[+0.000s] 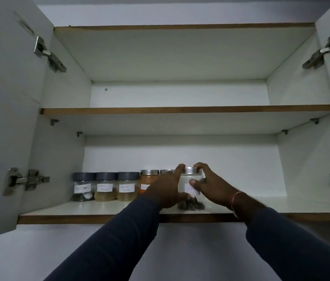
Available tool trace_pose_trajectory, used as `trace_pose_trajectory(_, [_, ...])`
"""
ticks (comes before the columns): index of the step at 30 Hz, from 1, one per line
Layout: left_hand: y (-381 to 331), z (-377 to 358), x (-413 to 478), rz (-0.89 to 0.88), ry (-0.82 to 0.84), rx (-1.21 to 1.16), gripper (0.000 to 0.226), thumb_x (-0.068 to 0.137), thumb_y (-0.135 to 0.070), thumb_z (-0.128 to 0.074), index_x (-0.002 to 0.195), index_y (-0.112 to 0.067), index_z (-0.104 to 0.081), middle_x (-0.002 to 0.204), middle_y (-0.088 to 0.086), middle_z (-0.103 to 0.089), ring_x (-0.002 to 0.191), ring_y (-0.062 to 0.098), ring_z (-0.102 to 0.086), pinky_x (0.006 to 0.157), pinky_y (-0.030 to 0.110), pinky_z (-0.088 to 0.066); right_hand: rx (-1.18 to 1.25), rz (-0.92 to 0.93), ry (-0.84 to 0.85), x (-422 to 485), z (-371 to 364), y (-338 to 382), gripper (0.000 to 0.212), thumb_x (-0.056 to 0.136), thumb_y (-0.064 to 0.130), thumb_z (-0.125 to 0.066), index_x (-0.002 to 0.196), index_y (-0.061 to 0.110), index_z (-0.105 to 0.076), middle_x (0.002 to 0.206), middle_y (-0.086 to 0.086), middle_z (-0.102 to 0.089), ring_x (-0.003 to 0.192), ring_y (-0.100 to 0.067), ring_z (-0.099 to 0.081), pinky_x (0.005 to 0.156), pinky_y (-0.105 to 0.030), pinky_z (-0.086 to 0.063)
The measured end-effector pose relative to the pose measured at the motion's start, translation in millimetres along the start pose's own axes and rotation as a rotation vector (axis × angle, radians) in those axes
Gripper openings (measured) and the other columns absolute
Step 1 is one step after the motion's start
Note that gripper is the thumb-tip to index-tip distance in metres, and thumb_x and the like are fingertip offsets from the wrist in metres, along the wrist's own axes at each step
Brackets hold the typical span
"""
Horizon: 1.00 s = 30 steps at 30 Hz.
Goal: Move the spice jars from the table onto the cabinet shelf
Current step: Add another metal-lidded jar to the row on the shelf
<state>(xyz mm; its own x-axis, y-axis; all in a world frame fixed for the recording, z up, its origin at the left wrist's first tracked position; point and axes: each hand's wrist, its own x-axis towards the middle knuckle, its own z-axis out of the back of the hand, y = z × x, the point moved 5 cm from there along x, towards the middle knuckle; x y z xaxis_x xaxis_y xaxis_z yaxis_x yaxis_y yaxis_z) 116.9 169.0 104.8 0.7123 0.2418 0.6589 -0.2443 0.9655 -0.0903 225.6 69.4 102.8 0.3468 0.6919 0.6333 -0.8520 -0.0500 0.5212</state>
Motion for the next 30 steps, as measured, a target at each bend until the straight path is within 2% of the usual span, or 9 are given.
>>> trace_pose_trajectory(3, [13,-4,16,0.002,0.046,0.231,0.093,0.086,-0.048,-0.062,0.153,-0.031,0.001,0.155,0.01,-0.028,0.142,0.028,-0.027,0.106,0.041,-0.031,-0.041,-0.04,0.028,15,-2,-11,0.046,0.098,0.029,-0.052,0.137,0.029,-0.029,0.114,-0.008,-0.06,0.097,-0.024,-0.061,0.087,-0.031,-0.045])
trace_pose_trajectory(6, [27,-8,31,0.008,0.076,0.375,0.092,0.091,-0.048,-0.056,0.152,-0.028,0.01,0.162,0.008,-0.005,0.149,0.027,-0.002,0.117,0.051,-0.013,-0.083,-0.077,0.06,32,-7,-24,0.048,0.098,0.029,-0.051,0.139,0.027,-0.026,0.119,-0.014,-0.06,0.1,-0.027,-0.059,0.095,-0.037,-0.044])
trace_pose_trajectory(9, [41,-9,46,0.022,0.06,0.365,0.088,0.094,-0.041,-0.054,0.153,-0.024,0.01,0.162,0.008,-0.008,0.149,0.025,-0.004,0.118,0.049,-0.013,-0.104,-0.109,0.08,46,-11,-34,0.048,0.099,0.028,-0.05,0.14,0.024,-0.024,0.125,-0.016,-0.058,0.108,-0.03,-0.06,0.101,-0.043,-0.045])
trace_pose_trajectory(13, [49,-23,56,-0.007,0.052,0.337,0.085,0.093,-0.039,-0.054,0.153,-0.023,0.004,0.153,0.009,-0.032,0.139,0.026,-0.031,0.114,0.046,-0.022,-0.178,-0.137,0.113,62,-11,-44,0.047,0.099,0.027,-0.049,0.138,0.02,-0.024,0.116,-0.014,-0.06,0.1,-0.027,-0.061,0.097,-0.041,-0.047])
trace_pose_trajectory(15, [54,-38,54,-0.03,0.053,0.341,0.082,0.093,-0.039,-0.054,0.153,-0.024,-0.001,0.154,0.007,-0.031,0.139,0.027,-0.031,0.114,0.045,-0.022,-0.232,-0.147,0.133,71,-12,-48,0.047,0.099,0.028,-0.049,0.137,0.017,-0.024,0.103,-0.01,-0.059,0.083,-0.021,-0.056,0.081,-0.034,-0.047])
trace_pose_trajectory(17, [60,-48,53,-0.034,0.046,0.308,0.081,0.092,-0.039,-0.055,0.153,-0.025,-0.004,0.16,0.005,-0.019,0.146,0.025,-0.018,0.116,0.045,-0.017,-0.282,-0.169,0.149,78,-12,-51,0.048,0.099,0.03,-0.05,0.137,0.016,-0.024,0.092,-0.005,-0.053,0.065,-0.013,-0.046,0.06,-0.023,-0.039])
trace_pose_trajectory(20, [63,-47,62,-0.043,0.012,0.346,0.082,0.092,-0.038,-0.056,0.153,-0.025,-0.002,0.162,0.008,-0.008,0.148,0.026,-0.009,0.117,0.045,-0.014,-0.331,-0.207,0.166,90,-12,-59,0.05,0.099,0.033,-0.05,0.138,0.018,-0.023,0.082,0.002,-0.049,0.057,-0.008,-0.038,0.051,-0.021,-0.029])
trace_pose_trajectory(24, [69,-51,76,-0.03,0.077,0.355,0.082,0.092,-0.035,-0.056,0.153,-0.024,-0.004,0.161,0.009,-0.011,0.147,0.027,-0.013,0.116,0.045,-0.017,-0.397,-0.203,0.148,102,-22,-67,0.041,0.1,0.03,-0.047,0.134,0.017,-0.027,0.076,0.001,-0.05,0.053,-0.009,-0.038,0.049,-0.022,-0.029])
trace_pose_trajectory(30, [78,-57,88,-0.016,0.067,0.242,0.08,0.089,-0.029,-0.059,0.153,-0.022,-0.011,0.159,0.009,-0.02,0.145,0.027,-0.02,0.113,0.041,-0.026,-0.377,-0.164,0.118,117,-30,-80,0.037,0.1,0.026,-0.047,0.131,0.014,-0.031,0.088,-0.007,-0.055,0.073,-0.019,-0.05,0.075,-0.032,-0.04])
